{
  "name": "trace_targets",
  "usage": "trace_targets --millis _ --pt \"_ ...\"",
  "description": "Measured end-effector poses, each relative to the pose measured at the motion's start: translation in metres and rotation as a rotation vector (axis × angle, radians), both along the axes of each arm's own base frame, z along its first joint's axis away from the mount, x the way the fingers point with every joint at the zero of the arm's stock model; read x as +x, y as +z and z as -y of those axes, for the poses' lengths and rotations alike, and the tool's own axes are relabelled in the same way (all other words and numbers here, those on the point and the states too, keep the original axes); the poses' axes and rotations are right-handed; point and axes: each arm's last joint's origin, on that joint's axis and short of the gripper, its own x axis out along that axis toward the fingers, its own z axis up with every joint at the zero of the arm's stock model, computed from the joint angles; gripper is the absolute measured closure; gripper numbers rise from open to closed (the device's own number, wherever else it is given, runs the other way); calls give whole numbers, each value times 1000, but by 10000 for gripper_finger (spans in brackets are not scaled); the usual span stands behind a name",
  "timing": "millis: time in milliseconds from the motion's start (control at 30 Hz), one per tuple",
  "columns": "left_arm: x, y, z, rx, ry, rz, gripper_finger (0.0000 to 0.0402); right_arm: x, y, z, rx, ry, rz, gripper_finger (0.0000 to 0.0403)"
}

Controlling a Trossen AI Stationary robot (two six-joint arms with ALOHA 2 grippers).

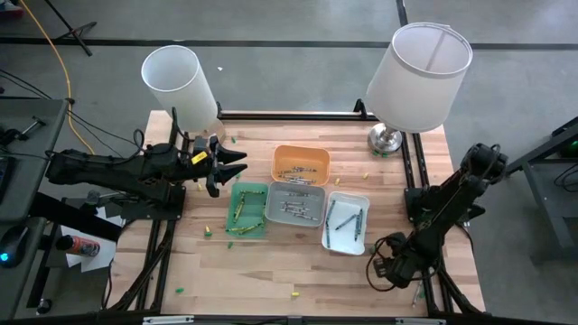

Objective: Sort crayons
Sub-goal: Put the white crayon into the gray bin

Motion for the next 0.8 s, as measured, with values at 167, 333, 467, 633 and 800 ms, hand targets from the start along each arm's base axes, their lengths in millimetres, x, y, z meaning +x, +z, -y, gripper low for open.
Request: trace_targets --millis 167,333,467,633,800 --pt "0 0 0 0 2 0 218 -5 9 17 -55 176 -4 201" --pt "0 0 0 0 2 0 218 0 17 27 -9 597 133 201" --pt "0 0 0 0 2 0 218 8 16 26 24 1038 306 201" --pt "0 0 0 0 2 0 218 10 12 25 7 1612 446 201" --pt "0 0 0 -1 2 0 218 8 3 33 -108 1834 344 201"
